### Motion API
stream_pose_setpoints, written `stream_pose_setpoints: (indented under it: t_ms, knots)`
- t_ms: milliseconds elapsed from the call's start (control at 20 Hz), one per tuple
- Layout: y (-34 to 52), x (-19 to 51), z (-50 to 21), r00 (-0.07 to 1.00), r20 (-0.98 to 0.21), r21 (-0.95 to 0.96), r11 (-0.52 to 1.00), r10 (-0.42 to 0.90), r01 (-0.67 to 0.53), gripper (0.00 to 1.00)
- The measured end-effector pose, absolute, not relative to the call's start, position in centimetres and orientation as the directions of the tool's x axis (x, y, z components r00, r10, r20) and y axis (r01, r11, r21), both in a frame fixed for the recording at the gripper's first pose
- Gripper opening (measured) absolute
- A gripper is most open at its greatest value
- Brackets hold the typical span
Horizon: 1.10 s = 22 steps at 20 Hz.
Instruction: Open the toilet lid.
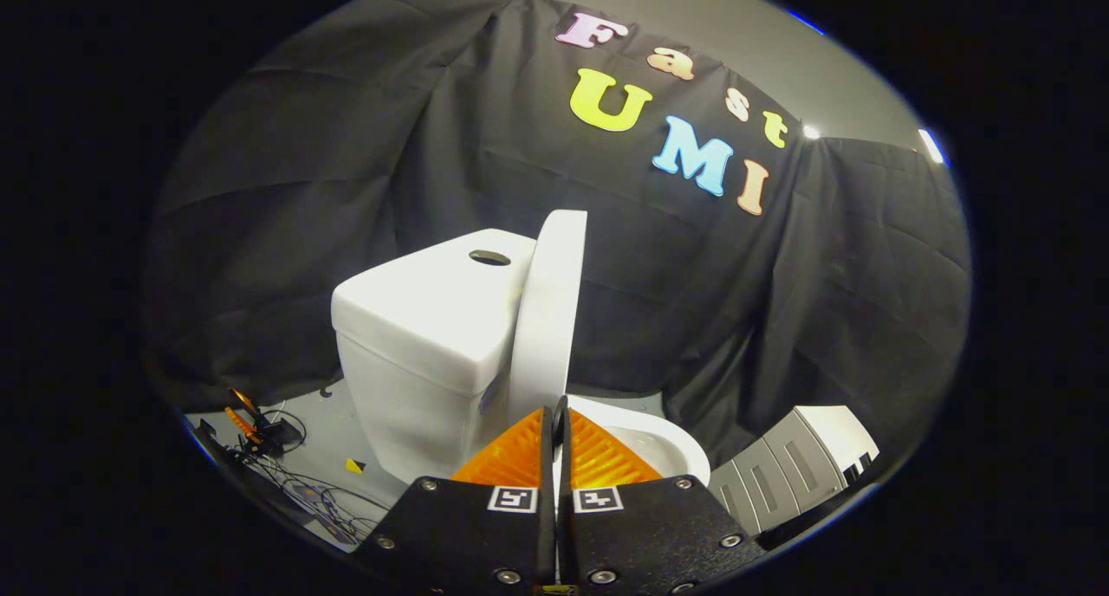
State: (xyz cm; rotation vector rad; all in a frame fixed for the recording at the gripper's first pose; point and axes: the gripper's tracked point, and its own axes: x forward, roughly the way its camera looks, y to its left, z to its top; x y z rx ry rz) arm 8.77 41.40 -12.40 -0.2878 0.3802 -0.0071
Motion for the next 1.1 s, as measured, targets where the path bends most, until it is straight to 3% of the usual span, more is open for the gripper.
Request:
stream_pose_setpoints:
  t_ms: [200, 650, 850, 1100]
  knots:
    - [41.4, 8.7, -12.6, 0.919, -0.393, -0.271, 0.959, -0.033, -0.081, 0.07]
    - [41.9, 8.4, -13.4, 0.896, -0.440, -0.249, 0.951, 0.056, -0.181, 0.51]
    - [42.9, 7.7, -11.9, 0.888, -0.423, -0.076, 0.969, 0.181, -0.234, 0.94]
    - [41.2, 7.5, -7.2, 0.907, -0.332, 0.086, 0.966, 0.258, -0.243, 0.96]
